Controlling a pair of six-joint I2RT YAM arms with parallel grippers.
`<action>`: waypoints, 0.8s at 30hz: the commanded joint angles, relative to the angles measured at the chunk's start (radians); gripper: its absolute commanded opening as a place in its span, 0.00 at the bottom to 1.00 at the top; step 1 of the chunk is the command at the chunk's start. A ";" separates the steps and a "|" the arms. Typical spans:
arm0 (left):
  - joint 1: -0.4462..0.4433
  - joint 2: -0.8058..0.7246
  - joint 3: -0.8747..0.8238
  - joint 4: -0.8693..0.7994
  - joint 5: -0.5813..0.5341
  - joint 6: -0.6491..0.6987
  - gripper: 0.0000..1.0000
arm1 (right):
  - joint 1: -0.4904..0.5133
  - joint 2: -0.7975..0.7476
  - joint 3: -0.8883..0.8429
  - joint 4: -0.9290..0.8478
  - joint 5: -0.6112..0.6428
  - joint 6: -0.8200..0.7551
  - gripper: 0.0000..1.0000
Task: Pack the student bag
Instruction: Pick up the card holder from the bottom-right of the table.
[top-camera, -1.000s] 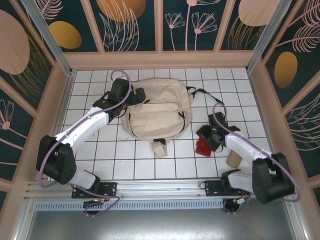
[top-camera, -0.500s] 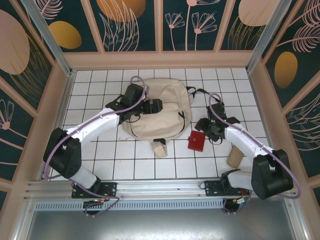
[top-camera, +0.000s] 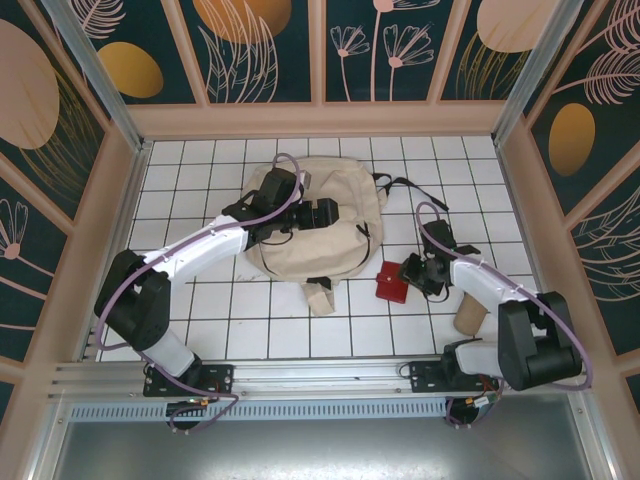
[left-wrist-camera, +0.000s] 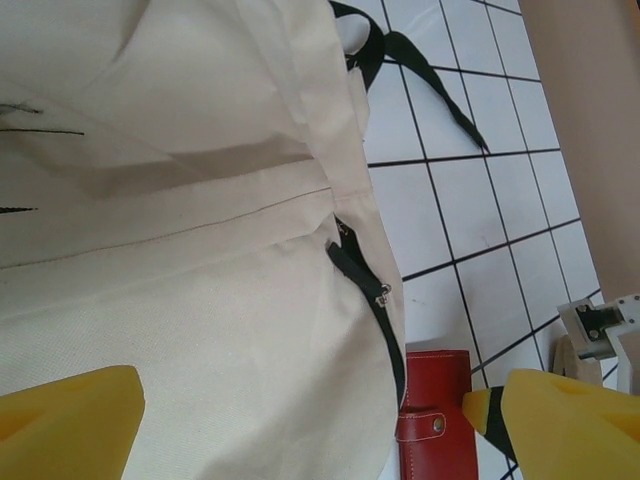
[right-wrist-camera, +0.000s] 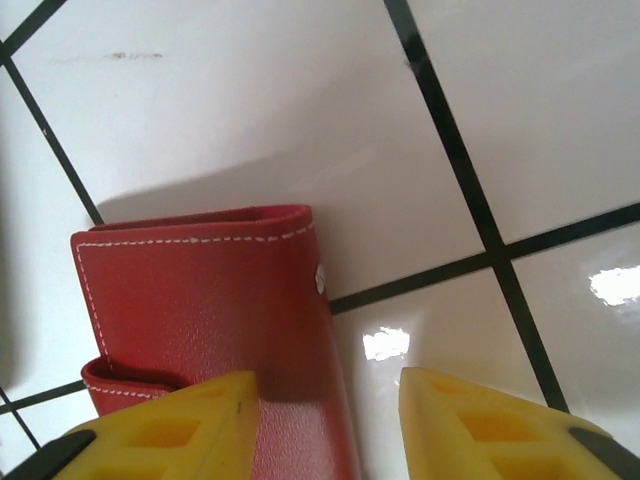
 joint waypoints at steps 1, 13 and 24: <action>0.001 0.014 0.023 0.023 0.019 -0.020 0.93 | -0.010 0.034 -0.008 0.049 -0.044 -0.048 0.38; 0.001 0.019 -0.023 0.082 0.036 -0.079 0.97 | -0.013 -0.027 0.016 0.038 0.045 -0.046 0.04; 0.001 -0.038 -0.099 0.295 0.156 -0.186 0.98 | -0.013 -0.189 0.243 0.048 -0.069 -0.078 0.00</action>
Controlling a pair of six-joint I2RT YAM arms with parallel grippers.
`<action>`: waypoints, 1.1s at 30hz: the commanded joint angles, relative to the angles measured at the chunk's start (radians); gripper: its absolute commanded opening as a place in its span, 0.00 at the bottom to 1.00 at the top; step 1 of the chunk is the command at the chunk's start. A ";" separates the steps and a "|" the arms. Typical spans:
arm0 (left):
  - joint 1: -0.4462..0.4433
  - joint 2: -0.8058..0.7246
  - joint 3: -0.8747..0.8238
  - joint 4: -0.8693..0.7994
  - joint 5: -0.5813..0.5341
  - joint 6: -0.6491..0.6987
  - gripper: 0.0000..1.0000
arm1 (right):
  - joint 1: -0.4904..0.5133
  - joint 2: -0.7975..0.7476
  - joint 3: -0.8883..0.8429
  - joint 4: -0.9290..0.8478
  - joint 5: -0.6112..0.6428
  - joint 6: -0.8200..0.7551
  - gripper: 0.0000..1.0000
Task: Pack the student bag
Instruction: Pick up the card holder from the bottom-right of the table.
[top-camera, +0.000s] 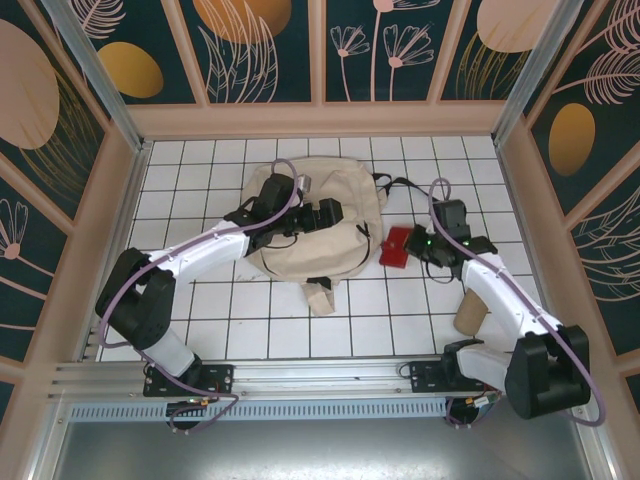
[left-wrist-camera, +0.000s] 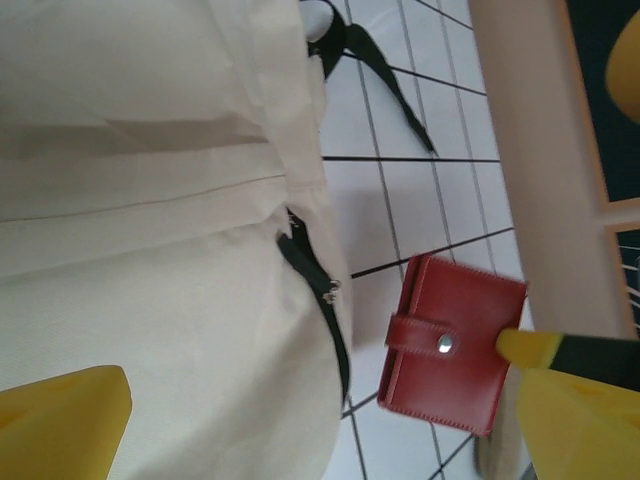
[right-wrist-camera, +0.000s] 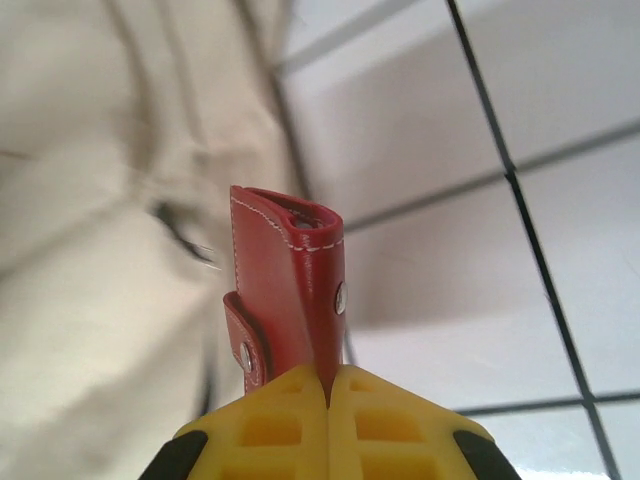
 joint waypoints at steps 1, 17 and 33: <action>0.001 -0.045 -0.026 0.155 0.081 -0.056 0.99 | -0.005 -0.025 0.080 0.033 -0.102 -0.024 0.00; 0.001 0.005 -0.178 0.672 0.340 -0.311 0.91 | -0.006 0.084 0.064 0.383 -0.630 0.138 0.00; 0.020 0.065 -0.123 0.720 0.386 -0.346 0.21 | -0.025 0.231 0.128 0.495 -0.761 0.171 0.13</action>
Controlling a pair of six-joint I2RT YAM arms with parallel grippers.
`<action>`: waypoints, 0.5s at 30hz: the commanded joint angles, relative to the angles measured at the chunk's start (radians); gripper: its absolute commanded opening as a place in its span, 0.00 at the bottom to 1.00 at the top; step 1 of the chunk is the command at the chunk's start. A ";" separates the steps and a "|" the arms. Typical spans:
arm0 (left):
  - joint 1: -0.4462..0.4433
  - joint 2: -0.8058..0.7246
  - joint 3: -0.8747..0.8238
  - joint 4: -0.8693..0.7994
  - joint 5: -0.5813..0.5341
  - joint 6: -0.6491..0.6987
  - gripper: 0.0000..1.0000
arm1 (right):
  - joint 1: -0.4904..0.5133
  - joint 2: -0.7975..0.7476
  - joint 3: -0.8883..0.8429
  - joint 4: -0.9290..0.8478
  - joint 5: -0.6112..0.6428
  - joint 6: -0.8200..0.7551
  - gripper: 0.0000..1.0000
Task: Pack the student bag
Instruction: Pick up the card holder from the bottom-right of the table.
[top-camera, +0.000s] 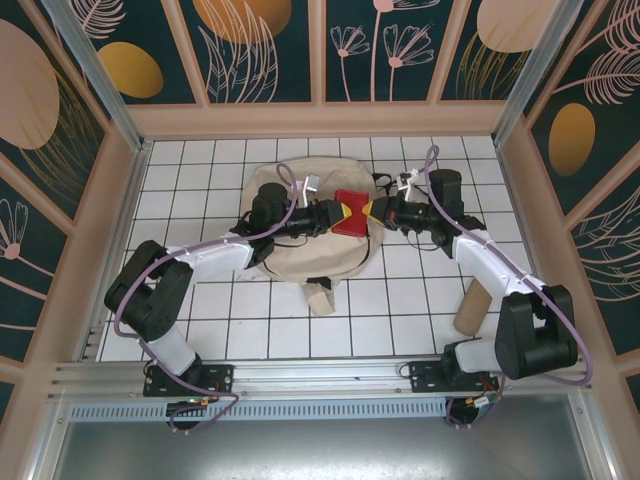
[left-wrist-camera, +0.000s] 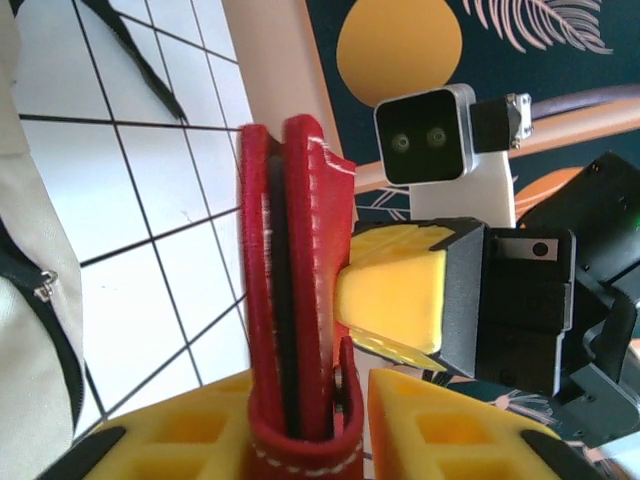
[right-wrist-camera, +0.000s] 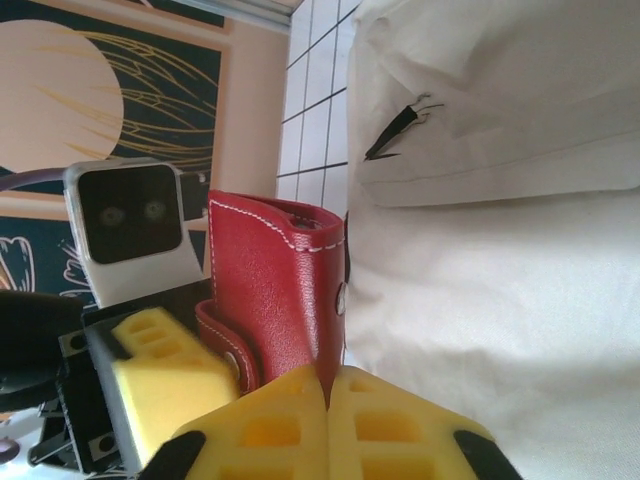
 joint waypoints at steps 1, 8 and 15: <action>0.012 -0.001 0.060 0.073 0.034 -0.007 0.16 | -0.020 0.025 0.047 0.041 -0.067 -0.041 0.24; 0.031 -0.009 0.089 0.098 0.105 -0.061 0.09 | -0.032 0.092 0.070 0.126 -0.184 -0.063 0.61; 0.051 0.013 0.143 0.088 0.185 -0.092 0.09 | -0.027 0.090 0.071 0.335 -0.312 0.014 0.44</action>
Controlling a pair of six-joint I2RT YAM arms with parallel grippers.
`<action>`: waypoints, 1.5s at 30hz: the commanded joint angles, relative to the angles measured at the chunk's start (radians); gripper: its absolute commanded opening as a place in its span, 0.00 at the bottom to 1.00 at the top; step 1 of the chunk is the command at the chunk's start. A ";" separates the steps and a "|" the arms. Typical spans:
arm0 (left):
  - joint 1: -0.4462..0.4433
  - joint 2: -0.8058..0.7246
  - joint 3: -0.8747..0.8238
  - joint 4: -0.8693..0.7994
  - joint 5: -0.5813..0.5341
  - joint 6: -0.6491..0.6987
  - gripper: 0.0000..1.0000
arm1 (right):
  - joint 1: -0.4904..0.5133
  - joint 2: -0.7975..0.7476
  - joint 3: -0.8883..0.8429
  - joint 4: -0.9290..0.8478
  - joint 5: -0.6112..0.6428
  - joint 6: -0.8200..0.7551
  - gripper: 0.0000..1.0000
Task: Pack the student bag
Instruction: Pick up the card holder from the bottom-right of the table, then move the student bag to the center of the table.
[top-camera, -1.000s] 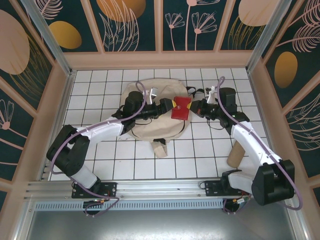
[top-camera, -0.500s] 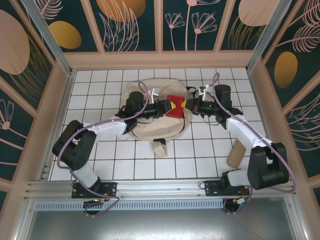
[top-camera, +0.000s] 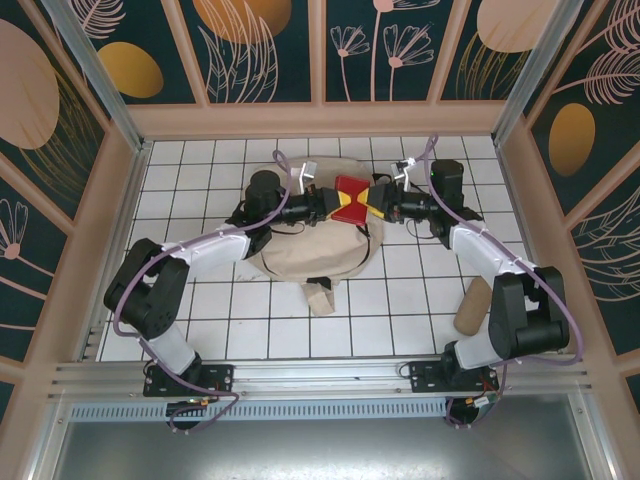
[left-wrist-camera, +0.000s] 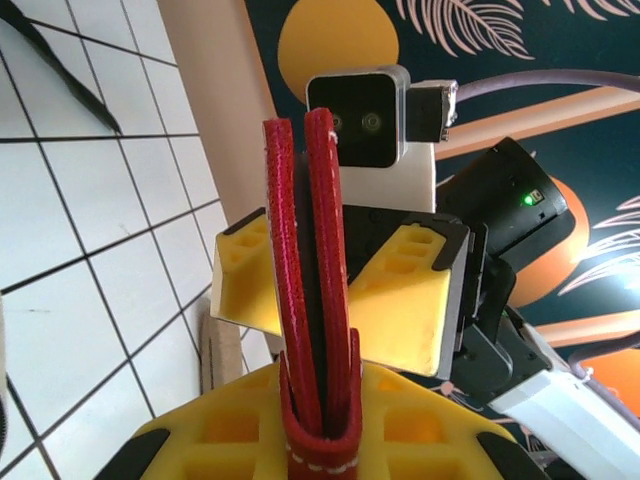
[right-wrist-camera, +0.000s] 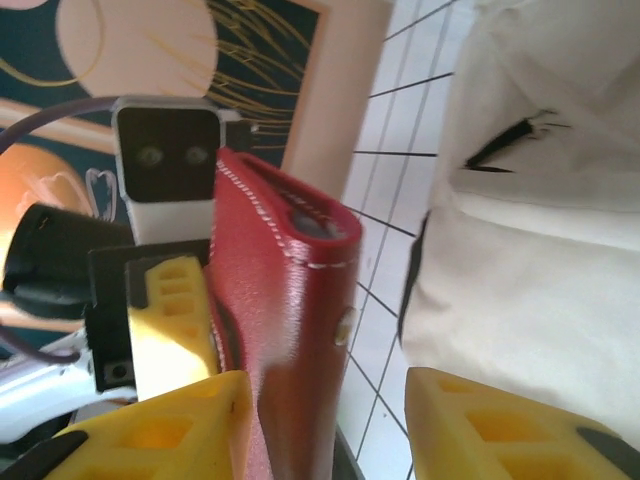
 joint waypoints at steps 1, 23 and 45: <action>0.006 0.008 0.071 0.056 0.077 -0.023 0.09 | 0.003 -0.004 0.037 0.131 -0.090 0.014 0.41; 0.156 0.069 0.326 -0.862 -0.622 0.723 0.86 | 0.084 0.193 0.092 0.052 0.356 0.234 0.03; 0.097 0.027 -0.001 -0.840 -0.494 0.606 0.27 | 0.231 0.301 0.115 -0.222 0.439 0.360 0.01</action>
